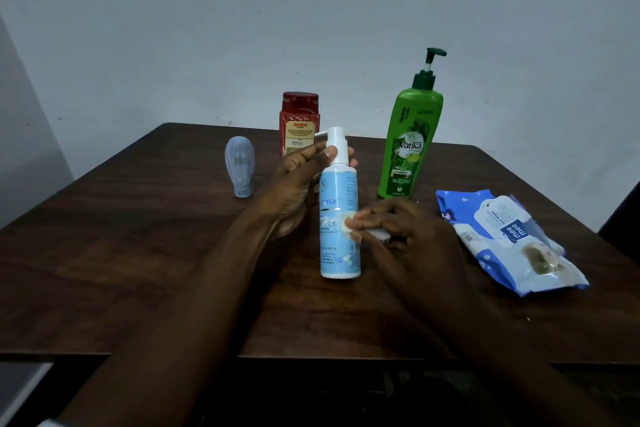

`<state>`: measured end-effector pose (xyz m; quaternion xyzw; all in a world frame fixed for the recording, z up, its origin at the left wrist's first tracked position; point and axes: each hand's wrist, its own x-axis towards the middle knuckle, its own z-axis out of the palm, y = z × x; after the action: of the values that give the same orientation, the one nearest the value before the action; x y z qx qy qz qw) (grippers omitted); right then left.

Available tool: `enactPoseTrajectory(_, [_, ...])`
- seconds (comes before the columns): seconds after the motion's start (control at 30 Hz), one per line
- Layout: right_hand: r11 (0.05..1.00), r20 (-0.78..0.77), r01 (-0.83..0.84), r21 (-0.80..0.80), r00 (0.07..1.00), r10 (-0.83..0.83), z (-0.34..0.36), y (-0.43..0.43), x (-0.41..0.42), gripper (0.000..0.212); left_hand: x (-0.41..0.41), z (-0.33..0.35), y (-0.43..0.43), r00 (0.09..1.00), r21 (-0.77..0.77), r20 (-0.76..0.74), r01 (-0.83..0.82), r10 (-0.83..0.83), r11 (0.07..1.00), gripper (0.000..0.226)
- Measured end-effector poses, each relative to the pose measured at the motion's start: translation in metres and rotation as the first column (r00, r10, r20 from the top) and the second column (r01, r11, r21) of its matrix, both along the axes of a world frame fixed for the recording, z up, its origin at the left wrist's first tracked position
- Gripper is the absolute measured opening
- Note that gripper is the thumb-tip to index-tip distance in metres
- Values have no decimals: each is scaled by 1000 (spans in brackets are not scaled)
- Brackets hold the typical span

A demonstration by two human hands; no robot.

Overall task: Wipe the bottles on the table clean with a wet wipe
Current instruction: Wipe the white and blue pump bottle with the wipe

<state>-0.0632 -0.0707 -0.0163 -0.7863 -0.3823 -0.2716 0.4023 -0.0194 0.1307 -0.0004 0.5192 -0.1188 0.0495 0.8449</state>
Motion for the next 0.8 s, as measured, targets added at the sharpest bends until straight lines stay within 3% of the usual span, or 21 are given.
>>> enactPoseTrajectory(0.27, [991,21,1,-133,1000,1,-25,-6,-26,14,-2,3,-5,992,-122,75,112,-104,986,32])
enactPoseTrajectory(0.67, [999,18,39,-20,999,-38,11,20,5,20,0,1,-6,988,-288,18,155,-156,945,37])
enactPoseTrajectory(0.8, [998,67,60,19,996,-61,32,32,20,17,0,0,-6,989,-254,12,145,-147,956,31])
